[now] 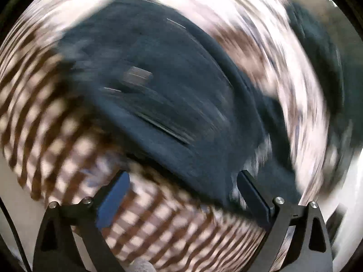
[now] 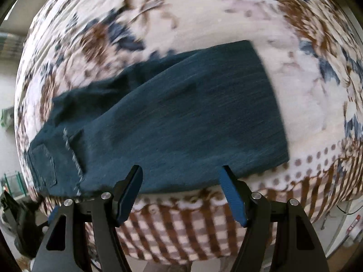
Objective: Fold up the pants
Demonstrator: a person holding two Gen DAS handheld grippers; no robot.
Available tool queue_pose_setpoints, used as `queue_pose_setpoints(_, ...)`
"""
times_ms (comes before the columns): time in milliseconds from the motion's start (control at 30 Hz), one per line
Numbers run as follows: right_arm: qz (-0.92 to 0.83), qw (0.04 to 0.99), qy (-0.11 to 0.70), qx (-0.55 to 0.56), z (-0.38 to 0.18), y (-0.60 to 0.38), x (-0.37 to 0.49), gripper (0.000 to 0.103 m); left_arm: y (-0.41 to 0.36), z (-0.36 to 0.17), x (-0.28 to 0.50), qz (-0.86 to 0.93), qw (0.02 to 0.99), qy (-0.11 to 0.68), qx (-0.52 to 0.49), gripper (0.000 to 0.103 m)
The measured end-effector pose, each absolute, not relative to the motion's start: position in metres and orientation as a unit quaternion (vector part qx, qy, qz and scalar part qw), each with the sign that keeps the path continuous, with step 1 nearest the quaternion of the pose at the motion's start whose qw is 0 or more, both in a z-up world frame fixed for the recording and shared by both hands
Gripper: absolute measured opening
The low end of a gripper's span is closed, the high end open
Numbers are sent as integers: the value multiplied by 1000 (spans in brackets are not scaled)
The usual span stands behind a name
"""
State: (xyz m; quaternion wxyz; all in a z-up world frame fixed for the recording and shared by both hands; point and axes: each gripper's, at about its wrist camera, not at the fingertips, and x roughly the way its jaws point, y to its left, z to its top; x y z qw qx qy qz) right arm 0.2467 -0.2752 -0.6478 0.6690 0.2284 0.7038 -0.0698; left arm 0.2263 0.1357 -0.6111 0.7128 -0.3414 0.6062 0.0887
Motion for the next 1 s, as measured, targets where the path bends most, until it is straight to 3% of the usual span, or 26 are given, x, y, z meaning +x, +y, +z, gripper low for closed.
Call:
queue_pose_setpoints(167,-65,667,715,201,-647,-233,263,72,215,-641,208,195,658,542,-485,101)
queue_pose_setpoints(267,-69,664,716,203,-655,-208,277,72,236,-645,211,226,659,498,-516,100)
queue_pose_setpoints(333,-68,661,718,206,-661,-194,285,72,252,-643,222,230,686,485,-492,77)
queue_pose_setpoints(367,-67,661,719,203,-664,-185,289,72,257,-640,227,230,698,481,-479,56)
queue_pose_setpoints(400,-66,662,720,198,-665,-177,292,72,260,-642,233,220,709,475,-473,43)
queue_pose_setpoints(467,-63,662,723,188,-669,-163,296,72,274,-651,240,207,711,473,-477,43)
queue_pose_setpoints(633,-55,657,729,181,-675,-142,298,72,284,-670,229,176,687,460,-535,55)
queue_pose_setpoints(767,-55,653,733,183,-676,-138,296,72,280,-668,231,162,695,457,-531,66)
queue_pose_setpoints(833,-56,652,734,182,-678,-137,295,72,277,-666,239,167,699,463,-518,66)
queue_pose_setpoints(867,-57,653,733,181,-678,-137,295,72,274,-662,244,168,709,461,-506,60)
queue_pose_setpoints(900,-58,653,733,181,-679,-141,296,72,272,-657,247,171,719,460,-493,46)
queue_pose_setpoints(1000,-63,657,730,180,-678,-148,299,72,265,-640,248,176,743,460,-454,30)
